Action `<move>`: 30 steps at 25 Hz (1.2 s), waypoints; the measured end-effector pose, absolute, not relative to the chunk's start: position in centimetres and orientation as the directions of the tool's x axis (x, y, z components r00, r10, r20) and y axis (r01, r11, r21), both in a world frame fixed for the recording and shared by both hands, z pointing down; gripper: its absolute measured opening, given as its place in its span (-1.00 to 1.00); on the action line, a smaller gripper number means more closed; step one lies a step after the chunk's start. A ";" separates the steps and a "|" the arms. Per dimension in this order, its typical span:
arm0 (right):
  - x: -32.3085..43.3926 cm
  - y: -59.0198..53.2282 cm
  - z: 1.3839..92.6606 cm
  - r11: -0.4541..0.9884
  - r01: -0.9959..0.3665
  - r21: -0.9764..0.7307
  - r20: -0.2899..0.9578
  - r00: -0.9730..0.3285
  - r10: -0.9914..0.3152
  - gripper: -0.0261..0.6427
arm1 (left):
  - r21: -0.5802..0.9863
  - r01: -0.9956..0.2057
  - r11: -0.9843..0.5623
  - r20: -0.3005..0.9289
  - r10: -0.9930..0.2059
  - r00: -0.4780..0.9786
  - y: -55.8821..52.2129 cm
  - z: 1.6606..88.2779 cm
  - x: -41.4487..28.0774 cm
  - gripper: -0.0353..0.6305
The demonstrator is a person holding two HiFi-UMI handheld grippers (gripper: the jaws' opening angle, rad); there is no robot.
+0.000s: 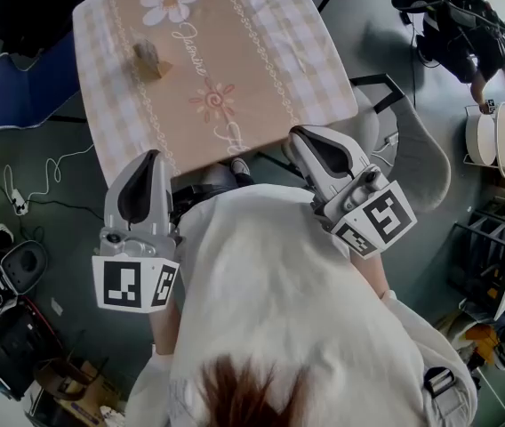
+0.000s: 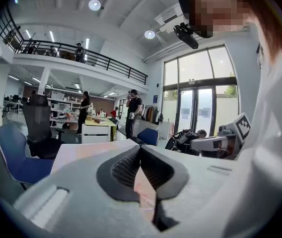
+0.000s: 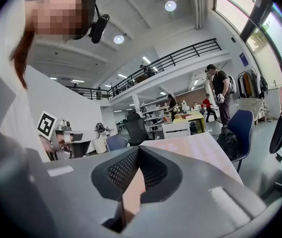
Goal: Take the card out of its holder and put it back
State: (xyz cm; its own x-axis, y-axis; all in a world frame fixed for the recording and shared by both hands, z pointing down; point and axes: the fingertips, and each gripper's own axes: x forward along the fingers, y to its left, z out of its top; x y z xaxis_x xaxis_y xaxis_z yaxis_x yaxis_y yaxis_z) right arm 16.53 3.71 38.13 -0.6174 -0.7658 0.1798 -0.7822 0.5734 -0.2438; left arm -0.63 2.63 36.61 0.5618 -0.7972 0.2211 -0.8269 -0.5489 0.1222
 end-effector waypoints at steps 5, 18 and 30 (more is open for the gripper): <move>16.2 3.8 38.1 0.578 -0.780 -0.240 0.180 -0.620 -0.763 -0.93 | 0.135 -0.824 -0.551 0.209 -0.797 0.567 2.6 36.4 -0.7 -0.89; 16.1 4.1 38.0 0.577 -0.787 -0.220 0.186 -0.615 -0.767 -0.93 | 0.165 -0.803 -0.572 0.205 -0.777 0.595 3.4 37.0 0.2 -0.89; 15.9 5.2 38.4 0.574 -0.789 -0.220 0.207 -0.612 -0.763 -0.93 | 0.177 -0.797 -0.577 0.206 -0.770 0.604 4.2 37.4 0.0 -0.89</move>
